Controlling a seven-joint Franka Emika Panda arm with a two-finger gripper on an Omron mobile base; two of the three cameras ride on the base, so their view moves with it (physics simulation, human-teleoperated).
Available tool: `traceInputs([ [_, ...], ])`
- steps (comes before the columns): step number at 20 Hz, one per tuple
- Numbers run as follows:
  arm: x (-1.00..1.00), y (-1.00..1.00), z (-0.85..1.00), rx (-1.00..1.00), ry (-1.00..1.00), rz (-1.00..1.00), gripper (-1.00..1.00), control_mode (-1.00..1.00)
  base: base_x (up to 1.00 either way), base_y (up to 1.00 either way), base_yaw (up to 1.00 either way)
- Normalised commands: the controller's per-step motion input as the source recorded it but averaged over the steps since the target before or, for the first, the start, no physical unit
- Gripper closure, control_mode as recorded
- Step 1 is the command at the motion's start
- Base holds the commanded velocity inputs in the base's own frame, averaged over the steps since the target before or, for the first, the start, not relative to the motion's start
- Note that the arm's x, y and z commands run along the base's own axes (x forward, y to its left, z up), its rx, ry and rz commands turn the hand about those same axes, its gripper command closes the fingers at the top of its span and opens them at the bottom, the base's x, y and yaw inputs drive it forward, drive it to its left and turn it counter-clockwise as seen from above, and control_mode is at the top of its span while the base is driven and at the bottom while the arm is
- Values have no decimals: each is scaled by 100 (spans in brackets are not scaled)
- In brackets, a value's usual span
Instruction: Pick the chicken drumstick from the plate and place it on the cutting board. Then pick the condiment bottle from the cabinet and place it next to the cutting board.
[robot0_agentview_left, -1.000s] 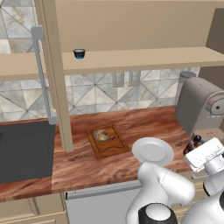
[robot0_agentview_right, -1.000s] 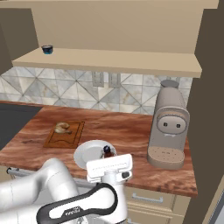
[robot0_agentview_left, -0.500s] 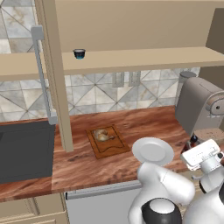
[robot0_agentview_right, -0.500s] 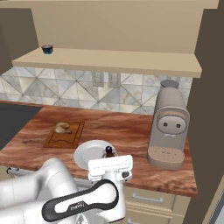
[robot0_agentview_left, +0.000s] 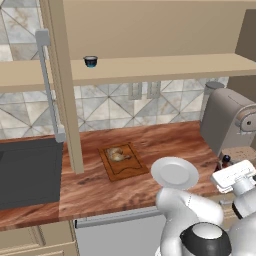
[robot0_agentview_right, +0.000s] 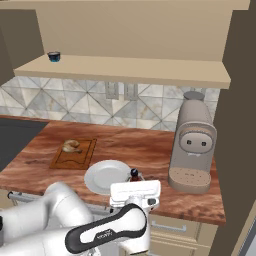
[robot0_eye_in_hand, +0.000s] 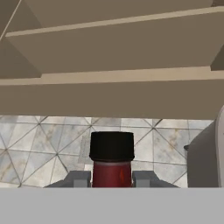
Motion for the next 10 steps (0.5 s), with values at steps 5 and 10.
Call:
traceInputs([
  [5, 7, -16, -30, -3, 0, -1, 100, -100, 0, 0, 0],
  [10, 14, 0, -45, 0, 0, 0, 100, -100, 0, 0, 0],
])
